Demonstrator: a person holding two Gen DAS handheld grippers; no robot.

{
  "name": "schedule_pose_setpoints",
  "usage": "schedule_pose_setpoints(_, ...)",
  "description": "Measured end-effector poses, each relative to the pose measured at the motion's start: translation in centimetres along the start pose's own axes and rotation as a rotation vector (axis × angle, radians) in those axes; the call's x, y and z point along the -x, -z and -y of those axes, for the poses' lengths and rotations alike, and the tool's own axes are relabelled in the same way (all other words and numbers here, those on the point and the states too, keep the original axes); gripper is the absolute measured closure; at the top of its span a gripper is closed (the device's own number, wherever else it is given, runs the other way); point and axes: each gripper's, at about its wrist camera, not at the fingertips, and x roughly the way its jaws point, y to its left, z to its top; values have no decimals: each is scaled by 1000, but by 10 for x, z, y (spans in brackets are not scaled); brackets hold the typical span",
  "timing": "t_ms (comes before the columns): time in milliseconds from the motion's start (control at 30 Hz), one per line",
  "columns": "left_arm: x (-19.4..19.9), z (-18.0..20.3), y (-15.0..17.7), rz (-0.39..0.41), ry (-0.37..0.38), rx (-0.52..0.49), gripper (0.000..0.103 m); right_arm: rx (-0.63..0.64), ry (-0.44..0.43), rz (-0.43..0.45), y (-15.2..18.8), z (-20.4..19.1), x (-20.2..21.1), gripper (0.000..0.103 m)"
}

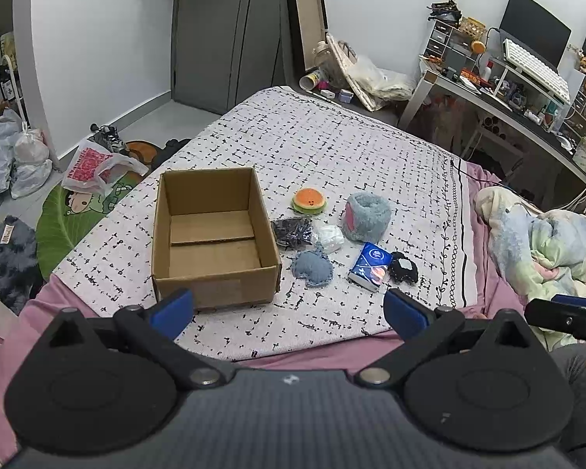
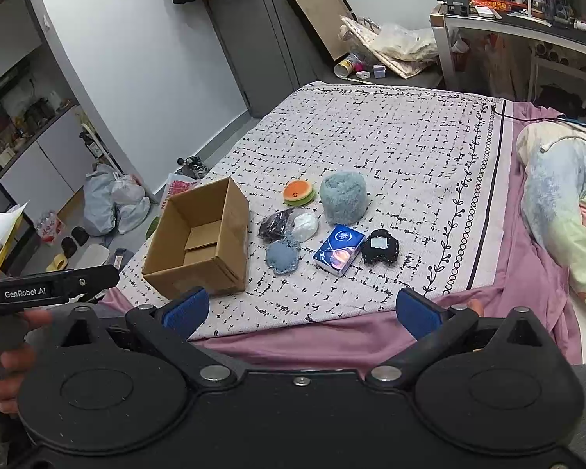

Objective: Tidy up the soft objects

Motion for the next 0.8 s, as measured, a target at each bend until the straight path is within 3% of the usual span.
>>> schedule_pose_setpoints(800, 5, 6, 1, 8, 7, -3, 1, -1, 5, 7, 1, 2, 4, 0)
